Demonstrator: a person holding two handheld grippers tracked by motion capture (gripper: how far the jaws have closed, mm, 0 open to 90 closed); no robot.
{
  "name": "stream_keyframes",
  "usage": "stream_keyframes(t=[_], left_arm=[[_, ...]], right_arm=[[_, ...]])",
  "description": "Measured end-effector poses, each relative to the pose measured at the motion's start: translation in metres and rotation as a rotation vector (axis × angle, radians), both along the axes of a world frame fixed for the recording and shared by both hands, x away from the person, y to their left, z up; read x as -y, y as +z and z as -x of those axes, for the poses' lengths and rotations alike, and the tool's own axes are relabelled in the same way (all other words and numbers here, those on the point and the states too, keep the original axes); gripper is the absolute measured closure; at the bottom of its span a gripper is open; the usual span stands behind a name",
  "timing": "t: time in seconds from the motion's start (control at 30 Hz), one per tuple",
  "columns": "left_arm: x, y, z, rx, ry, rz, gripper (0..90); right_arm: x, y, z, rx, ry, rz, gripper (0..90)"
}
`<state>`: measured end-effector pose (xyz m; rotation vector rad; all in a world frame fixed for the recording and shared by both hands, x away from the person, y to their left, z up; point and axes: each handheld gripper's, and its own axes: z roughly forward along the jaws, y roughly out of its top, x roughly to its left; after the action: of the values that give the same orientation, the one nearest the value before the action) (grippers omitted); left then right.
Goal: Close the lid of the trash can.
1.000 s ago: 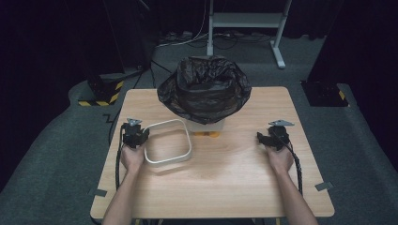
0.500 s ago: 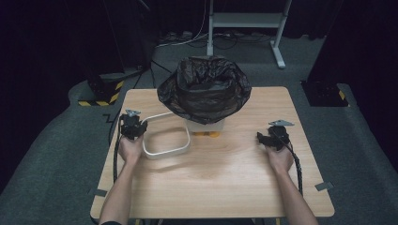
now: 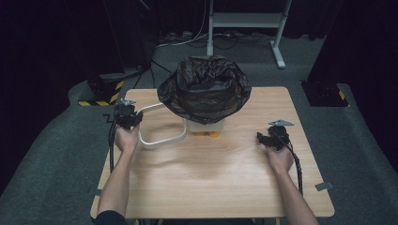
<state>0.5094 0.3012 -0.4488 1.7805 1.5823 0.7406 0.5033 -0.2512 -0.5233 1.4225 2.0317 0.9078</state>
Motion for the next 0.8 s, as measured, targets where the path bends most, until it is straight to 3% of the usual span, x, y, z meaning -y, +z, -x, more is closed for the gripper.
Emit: stream_keyframes(t=[0.27, 0.8], left_arm=[[-0.003, 0.016, -0.008, 0.015, 0.014, -0.028, 79.9], [-0.014, 0.047, -0.015, 0.058, 0.042, -0.02, 80.1]], right_arm=[[0.0, 0.0, 0.0, 0.0, 0.0, 0.001, 37.3], [0.0, 0.0, 0.0, 0.001, 0.0, 0.002, 37.3]])
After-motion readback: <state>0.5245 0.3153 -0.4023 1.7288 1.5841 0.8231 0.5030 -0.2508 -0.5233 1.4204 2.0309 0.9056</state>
